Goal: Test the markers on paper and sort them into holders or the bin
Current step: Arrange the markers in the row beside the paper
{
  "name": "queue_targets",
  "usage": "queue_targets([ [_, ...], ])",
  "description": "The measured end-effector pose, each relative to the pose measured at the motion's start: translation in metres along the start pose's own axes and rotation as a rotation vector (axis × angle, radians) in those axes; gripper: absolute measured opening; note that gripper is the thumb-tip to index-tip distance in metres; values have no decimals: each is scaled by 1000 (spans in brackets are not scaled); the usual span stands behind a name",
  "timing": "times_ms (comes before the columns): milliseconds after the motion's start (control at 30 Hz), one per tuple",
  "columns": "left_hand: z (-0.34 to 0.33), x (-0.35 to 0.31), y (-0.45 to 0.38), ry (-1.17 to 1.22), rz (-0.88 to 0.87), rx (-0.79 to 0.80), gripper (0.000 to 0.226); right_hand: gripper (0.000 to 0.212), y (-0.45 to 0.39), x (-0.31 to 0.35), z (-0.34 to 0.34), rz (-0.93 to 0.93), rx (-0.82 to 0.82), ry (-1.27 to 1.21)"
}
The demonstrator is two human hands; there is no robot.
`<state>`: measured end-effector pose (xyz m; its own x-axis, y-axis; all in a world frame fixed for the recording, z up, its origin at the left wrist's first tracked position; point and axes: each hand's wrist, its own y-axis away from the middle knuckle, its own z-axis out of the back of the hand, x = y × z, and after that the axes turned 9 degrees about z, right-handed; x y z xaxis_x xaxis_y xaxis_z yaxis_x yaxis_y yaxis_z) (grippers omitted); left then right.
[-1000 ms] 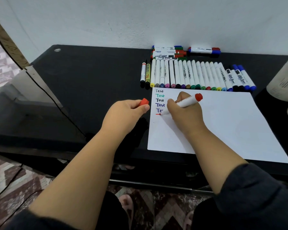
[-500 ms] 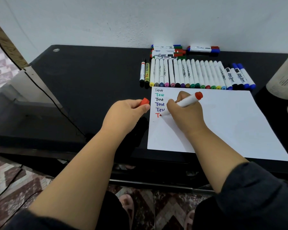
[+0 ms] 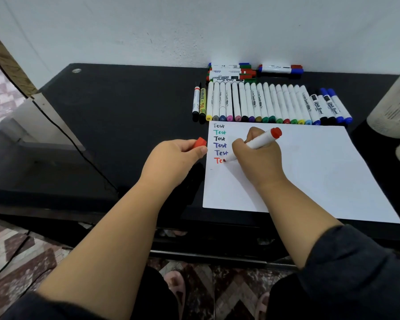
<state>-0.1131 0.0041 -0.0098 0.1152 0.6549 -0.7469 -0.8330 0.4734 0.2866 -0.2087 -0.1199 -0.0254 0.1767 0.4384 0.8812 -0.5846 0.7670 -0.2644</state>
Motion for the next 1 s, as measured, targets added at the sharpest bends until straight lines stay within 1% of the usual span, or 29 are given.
queue_targets([
  [133, 0, -1, 1, 5, -1, 6, 27, 39, 1, 1, 1, -3, -1, -10],
  [400, 1, 0, 2, 4, -8, 13, 24, 37, 0, 1, 1, -20, -64, -21],
  [667, 0, -2, 2, -28, -12, 37, 31, 37, 0, 2, 2, -45, -33, -40],
  [800, 3, -3, 5, 26, -21, 74, 29, 32, -3, 3, 8, -152, -103, -181],
  [933, 5, -4, 10, 92, -46, 149, 30, 35, -8, 8, 16, -228, -160, -500],
  [1000, 4, -6, 11, 92, -61, 180, 34, 35, -8, 12, 18, -233, -148, -577],
])
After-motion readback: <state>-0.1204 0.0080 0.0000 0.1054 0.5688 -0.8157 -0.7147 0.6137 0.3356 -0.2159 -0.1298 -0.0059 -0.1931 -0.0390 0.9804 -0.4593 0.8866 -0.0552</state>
